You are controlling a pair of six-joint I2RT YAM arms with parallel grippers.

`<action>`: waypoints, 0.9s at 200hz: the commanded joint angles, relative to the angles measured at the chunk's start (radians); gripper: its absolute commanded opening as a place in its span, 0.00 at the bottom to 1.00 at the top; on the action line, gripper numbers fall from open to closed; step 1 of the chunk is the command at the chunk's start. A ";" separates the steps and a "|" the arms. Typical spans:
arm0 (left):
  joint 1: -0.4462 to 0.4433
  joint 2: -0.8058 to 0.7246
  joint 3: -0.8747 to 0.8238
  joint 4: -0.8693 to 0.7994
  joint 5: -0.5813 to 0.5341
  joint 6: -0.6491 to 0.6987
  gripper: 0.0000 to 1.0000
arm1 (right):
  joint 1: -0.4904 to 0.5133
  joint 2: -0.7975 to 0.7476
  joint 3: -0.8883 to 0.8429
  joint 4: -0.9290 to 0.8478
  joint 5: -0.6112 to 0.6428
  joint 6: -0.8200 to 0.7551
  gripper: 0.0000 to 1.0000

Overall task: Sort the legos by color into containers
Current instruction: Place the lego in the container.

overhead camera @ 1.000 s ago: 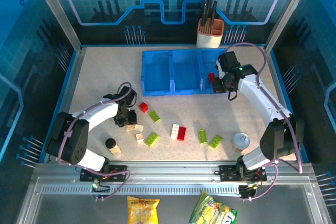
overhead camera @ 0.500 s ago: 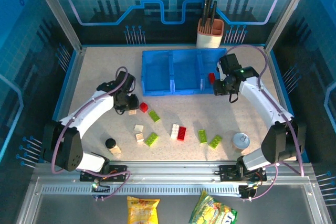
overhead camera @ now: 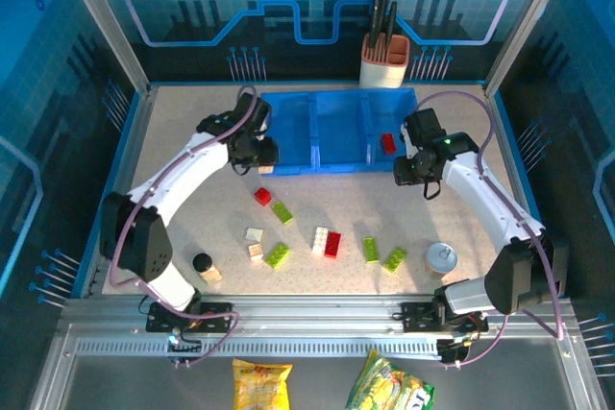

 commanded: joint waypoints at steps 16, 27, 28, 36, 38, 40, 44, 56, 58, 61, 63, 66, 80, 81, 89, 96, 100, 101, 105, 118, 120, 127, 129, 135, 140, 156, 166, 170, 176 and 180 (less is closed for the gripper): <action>-0.032 0.116 0.141 -0.014 0.006 0.012 0.36 | 0.017 -0.043 -0.026 -0.041 0.019 0.019 0.45; -0.037 0.149 0.175 -0.009 0.002 0.007 0.36 | 0.016 -0.049 -0.032 -0.041 0.019 0.019 0.46; -0.037 0.153 0.178 -0.008 0.002 0.006 0.36 | 0.016 -0.049 -0.032 -0.041 0.019 0.019 0.46; -0.039 0.179 0.203 -0.007 -0.001 0.006 0.36 | 0.017 -0.053 -0.034 -0.043 0.019 0.020 0.46; -0.040 0.185 0.210 -0.007 -0.001 0.006 0.36 | 0.017 -0.054 -0.035 -0.044 0.019 0.019 0.46; -0.041 0.192 0.214 -0.007 -0.003 0.006 0.36 | 0.017 -0.055 -0.035 -0.044 0.019 0.020 0.46; -0.041 0.205 0.226 -0.006 -0.005 0.006 0.36 | 0.017 -0.056 -0.036 -0.046 0.019 0.020 0.46; -0.043 0.244 0.258 -0.004 -0.021 0.007 0.36 | 0.017 -0.060 -0.036 -0.048 0.022 0.019 0.46; -0.043 0.250 0.263 -0.005 -0.024 0.007 0.36 | 0.017 -0.062 -0.036 -0.048 0.023 0.019 0.46; -0.044 0.261 0.269 -0.004 -0.027 0.008 0.36 | 0.017 -0.063 -0.036 -0.050 0.022 0.019 0.46; -0.043 0.268 0.272 -0.004 -0.031 0.008 0.36 | 0.018 -0.064 -0.034 -0.051 0.022 0.019 0.46; -0.043 0.277 0.282 -0.003 -0.033 0.009 0.36 | 0.018 -0.064 -0.034 -0.051 0.023 0.019 0.46; -0.044 0.320 0.313 -0.003 -0.049 0.014 0.37 | 0.017 -0.068 -0.030 -0.058 0.025 0.016 0.46; -0.044 0.324 0.315 -0.002 -0.050 0.014 0.37 | 0.017 -0.069 -0.030 -0.059 0.025 0.016 0.46; -0.042 0.349 0.330 0.000 -0.054 0.016 0.37 | 0.018 -0.071 -0.026 -0.064 0.029 0.015 0.46; -0.042 0.370 0.343 0.003 -0.060 0.018 0.37 | 0.017 -0.072 -0.023 -0.066 0.030 0.014 0.46; -0.042 0.382 0.353 0.003 -0.061 0.020 0.37 | 0.017 -0.074 -0.023 -0.067 0.031 0.013 0.46; -0.041 0.385 0.355 0.003 -0.062 0.020 0.37 | 0.017 -0.074 -0.023 -0.068 0.031 0.013 0.46; -0.040 0.400 0.366 0.000 -0.064 0.022 0.37 | 0.017 -0.076 -0.023 -0.068 0.031 0.014 0.46; -0.037 0.437 0.395 -0.005 -0.074 0.030 0.37 | 0.018 -0.079 -0.025 -0.072 0.033 0.013 0.46; -0.036 0.443 0.400 -0.005 -0.074 0.030 0.37 | 0.017 -0.080 -0.025 -0.072 0.033 0.013 0.46; -0.032 0.461 0.411 -0.007 -0.076 0.032 0.37 | 0.018 -0.083 -0.028 -0.073 0.033 0.015 0.46; -0.032 0.464 0.416 -0.007 -0.076 0.032 0.37 | 0.018 -0.085 -0.029 -0.072 0.033 0.016 0.46; -0.027 0.478 0.428 -0.007 -0.075 0.032 0.37 | 0.019 -0.085 -0.031 -0.073 0.031 0.018 0.46; -0.024 0.488 0.434 -0.006 -0.075 0.033 0.37 | 0.019 -0.086 -0.032 -0.074 0.030 0.019 0.46; -0.015 0.525 0.460 -0.004 -0.069 0.036 0.37 | 0.020 -0.088 -0.041 -0.077 0.027 0.021 0.46; -0.008 0.550 0.477 -0.004 -0.065 0.037 0.37 | 0.021 -0.089 -0.044 -0.080 0.027 0.022 0.46; -0.005 0.559 0.483 -0.004 -0.063 0.037 0.37 | 0.021 -0.088 -0.045 -0.079 0.027 0.022 0.46; -0.002 0.571 0.493 -0.003 -0.060 0.037 0.37 | 0.023 -0.090 -0.047 -0.079 0.025 0.024 0.46; 0.001 0.577 0.496 -0.001 -0.060 0.036 0.37 | 0.022 -0.090 -0.049 -0.080 0.025 0.025 0.46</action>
